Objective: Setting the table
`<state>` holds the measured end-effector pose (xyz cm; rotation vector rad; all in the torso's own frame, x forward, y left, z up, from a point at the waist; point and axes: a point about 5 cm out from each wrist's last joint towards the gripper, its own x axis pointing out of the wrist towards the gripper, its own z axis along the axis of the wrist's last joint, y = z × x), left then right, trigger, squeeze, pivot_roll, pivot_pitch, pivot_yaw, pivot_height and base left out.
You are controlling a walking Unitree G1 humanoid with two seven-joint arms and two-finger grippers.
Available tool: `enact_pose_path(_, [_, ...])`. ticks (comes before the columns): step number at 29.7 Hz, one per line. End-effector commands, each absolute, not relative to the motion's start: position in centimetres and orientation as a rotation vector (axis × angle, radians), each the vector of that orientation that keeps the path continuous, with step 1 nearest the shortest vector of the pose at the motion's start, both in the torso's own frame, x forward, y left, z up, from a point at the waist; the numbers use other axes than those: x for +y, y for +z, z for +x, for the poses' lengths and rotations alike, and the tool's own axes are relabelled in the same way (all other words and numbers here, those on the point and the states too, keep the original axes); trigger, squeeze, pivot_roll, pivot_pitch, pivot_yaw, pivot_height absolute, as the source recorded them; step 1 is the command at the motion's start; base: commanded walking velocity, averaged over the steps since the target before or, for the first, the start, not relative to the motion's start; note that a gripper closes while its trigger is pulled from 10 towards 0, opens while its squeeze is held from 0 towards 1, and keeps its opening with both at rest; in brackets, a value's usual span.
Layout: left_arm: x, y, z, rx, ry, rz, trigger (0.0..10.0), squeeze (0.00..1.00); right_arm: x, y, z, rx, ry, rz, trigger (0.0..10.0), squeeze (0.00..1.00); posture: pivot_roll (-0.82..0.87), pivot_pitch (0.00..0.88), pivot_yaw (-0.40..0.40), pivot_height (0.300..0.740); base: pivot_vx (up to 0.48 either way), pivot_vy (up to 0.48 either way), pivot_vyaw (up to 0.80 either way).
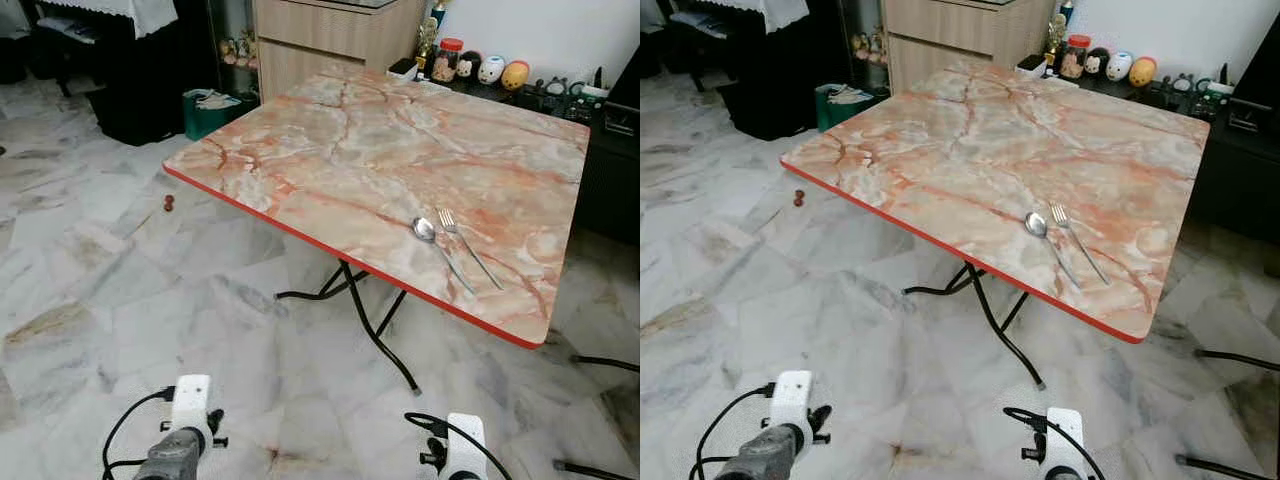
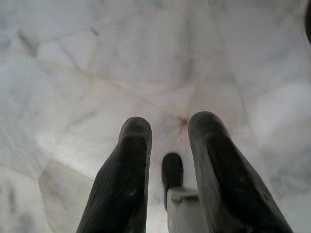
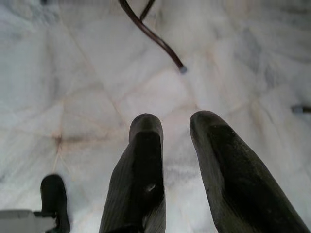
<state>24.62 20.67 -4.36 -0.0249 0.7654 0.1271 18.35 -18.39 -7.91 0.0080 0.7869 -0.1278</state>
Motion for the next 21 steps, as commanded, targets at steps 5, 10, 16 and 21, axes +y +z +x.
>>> enact_pose_path(5, [21.3,-4.3,24.7,0.796,0.117,0.03,10.0,0.0,-18.1,-7.2,19.4,0.712,-0.095,0.021,10.0,0.0,0.05,0.0,-0.011,0.74,0.0,0.0,0.0])
enact_pose_path(10, [21.4,-4.2,24.8,0.796,0.127,0.03,10.0,0.0,-17.9,-6.9,20.0,0.689,-0.091,0.03,10.0,0.0,0.05,0.0,-0.004,0.74,0.0,0.0,0.0])
enact_pose_path(16, [21.5,-3.8,25.2,0.78,0.138,0.026,10.0,0.0,-17.8,-3.9,23.9,0.481,-0.108,0.037,10.0,0.0,0.06,0.0,0.016,0.74,0.0,0.0,0.0])
enact_pose_path(21, [21.8,-3.8,25.3,0.778,0.136,0.041,10.0,0.0,-18.2,-2.2,25.1,0.335,-0.147,0.02,10.0,0.0,0.05,0.0,0.036,0.74,0.0,0.0,0.0])
